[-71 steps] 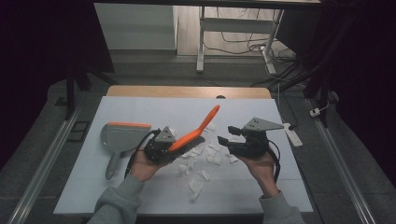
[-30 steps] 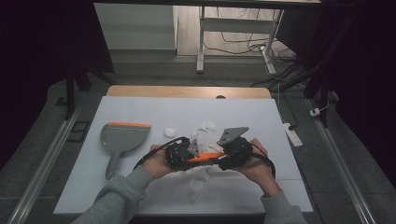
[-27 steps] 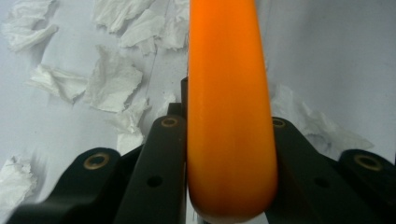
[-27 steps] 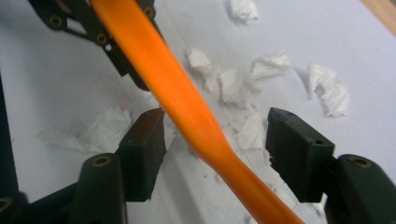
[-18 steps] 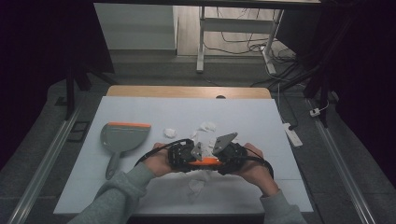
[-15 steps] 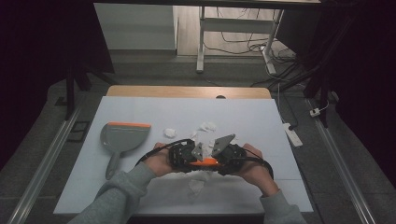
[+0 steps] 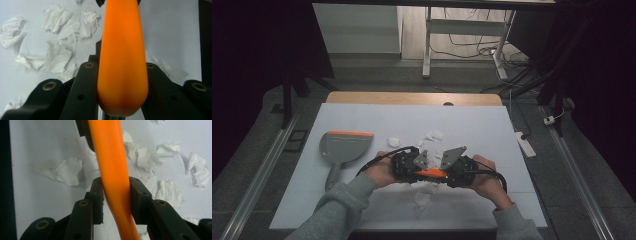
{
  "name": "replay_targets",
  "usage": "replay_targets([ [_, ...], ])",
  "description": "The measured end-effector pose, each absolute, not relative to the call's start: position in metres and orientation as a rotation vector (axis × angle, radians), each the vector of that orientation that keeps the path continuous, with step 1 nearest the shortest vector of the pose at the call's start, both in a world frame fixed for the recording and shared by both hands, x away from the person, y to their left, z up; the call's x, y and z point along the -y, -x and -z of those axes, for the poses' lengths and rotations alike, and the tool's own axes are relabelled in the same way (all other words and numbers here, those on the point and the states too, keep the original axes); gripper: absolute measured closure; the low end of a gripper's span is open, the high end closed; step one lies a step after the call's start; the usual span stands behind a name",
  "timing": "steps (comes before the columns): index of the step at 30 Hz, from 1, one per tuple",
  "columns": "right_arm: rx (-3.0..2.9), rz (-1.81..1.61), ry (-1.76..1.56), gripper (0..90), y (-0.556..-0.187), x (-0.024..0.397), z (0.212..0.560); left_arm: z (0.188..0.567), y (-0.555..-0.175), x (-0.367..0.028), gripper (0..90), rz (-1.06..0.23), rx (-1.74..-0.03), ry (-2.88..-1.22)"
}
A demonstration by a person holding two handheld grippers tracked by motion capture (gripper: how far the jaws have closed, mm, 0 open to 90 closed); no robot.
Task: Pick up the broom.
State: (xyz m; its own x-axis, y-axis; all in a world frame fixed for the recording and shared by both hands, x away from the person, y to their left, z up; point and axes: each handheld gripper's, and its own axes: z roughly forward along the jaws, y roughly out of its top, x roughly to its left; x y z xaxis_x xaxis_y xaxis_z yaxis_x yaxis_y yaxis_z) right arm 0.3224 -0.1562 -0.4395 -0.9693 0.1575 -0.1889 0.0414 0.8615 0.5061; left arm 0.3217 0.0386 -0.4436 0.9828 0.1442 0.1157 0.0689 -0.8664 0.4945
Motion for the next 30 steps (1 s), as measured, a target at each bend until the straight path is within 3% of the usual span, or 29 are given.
replay_targets([
  [4, -2.814, -0.788, -0.169, 67.9, -0.323, 0.158, 0.439, 0.442, -0.322, -0.042, 74.3, -0.218, -0.172, -2.597],
  [6, -2.806, -0.825, -0.194, 68.6, -0.324, 0.161, 0.438, 0.441, -0.321, -0.045, 61.5, -0.265, -0.206, -2.573],
  [7, -2.806, -0.825, -0.194, 68.6, -0.324, 0.161, 0.438, 0.439, -0.32, -0.047, 61.5, -0.295, -0.227, -2.567],
  [8, -2.795, -0.843, -0.214, 68.6, -0.325, 0.163, 0.436, 0.437, -0.319, -0.05, 48.2, -0.327, -0.261, -2.55],
  [9, -2.795, -0.843, -0.214, 68.6, -0.325, 0.163, 0.436, 0.435, -0.318, -0.054, 48.2, -0.36, -0.302, -2.525],
  [11, -2.768, -0.856, -0.261, 68.6, -0.326, 0.166, 0.435, 0.431, -0.316, -0.065, 37.2, -0.406, -0.406, -2.468],
  [19, -2.736, -0.91, -0.37, 68.9, -0.335, 0.174, 0.436, 0.423, -0.296, -0.116, 33.0, -0.482, -0.678, -2.265],
  [30, -2.658, -0.968, -0.505, 69.3, -0.344, 0.188, 0.434, 0.453, -0.264, -0.178, 30.8, -0.536, -0.888, -2.209],
])
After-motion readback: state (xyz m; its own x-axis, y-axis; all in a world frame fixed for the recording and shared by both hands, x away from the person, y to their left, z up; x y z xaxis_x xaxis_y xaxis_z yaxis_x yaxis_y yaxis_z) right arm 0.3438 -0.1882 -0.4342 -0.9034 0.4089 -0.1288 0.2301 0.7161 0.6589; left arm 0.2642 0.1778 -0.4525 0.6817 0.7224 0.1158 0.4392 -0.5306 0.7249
